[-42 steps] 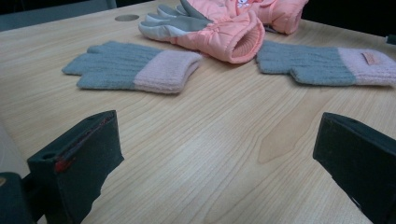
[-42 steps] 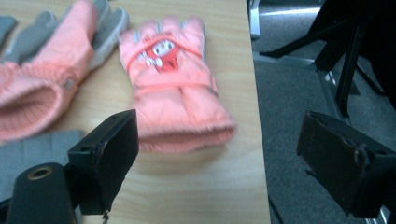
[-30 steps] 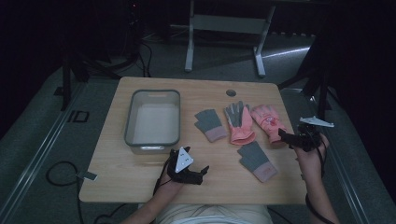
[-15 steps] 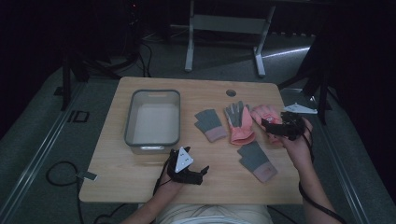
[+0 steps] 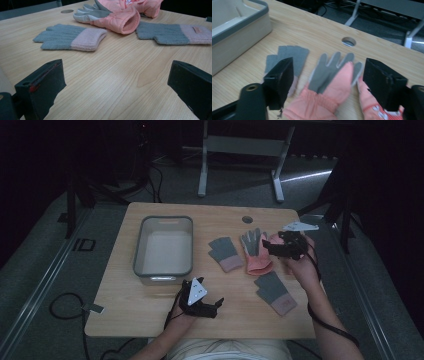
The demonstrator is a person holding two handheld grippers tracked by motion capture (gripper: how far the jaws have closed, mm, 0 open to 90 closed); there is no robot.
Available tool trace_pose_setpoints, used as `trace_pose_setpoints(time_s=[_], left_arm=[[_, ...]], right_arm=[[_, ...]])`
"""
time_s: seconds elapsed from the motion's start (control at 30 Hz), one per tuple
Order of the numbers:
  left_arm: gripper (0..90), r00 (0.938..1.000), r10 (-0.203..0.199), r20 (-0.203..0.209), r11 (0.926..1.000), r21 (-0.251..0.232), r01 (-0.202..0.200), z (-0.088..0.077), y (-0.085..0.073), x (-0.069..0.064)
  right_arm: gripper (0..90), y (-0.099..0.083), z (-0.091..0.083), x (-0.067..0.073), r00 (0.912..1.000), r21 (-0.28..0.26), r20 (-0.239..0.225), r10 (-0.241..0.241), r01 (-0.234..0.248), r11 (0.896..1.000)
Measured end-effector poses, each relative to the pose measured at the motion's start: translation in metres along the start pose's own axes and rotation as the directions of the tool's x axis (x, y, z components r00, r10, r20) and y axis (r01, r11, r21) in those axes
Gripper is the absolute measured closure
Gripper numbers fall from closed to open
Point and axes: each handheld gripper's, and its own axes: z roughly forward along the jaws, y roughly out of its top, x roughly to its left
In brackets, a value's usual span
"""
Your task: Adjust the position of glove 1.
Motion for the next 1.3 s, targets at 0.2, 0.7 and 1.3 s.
trace_pose_setpoints(time_s=[0.2, 0.7, 1.3], left_arm=[[0.7, 1.0000, 0.001, 0.001, 1.0000, -0.002, -0.001, 0.000, 0.000, 0.000], [0.7, 1.0000, 0.003, 0.002, 1.0000, -0.004, -0.003, 0.000, 0.000, 0.000], [0.7, 0.9999, 0.012, 0.002, 0.9999, -0.006, -0.012, -0.001, 0.000, -0.001]], right_arm=[[32.9, 0.007, 0.021, 0.009, 0.9980, 0.006, -0.058, -0.026, 0.026, 1.000], [46.1, 0.006, 0.081, 0.042, 0.9812, 0.048, -0.181, -0.067, 0.077, 0.996], [60.7, -0.007, 0.148, 0.057, 0.9766, 0.226, -0.214, -0.021, 0.071, 0.971]])
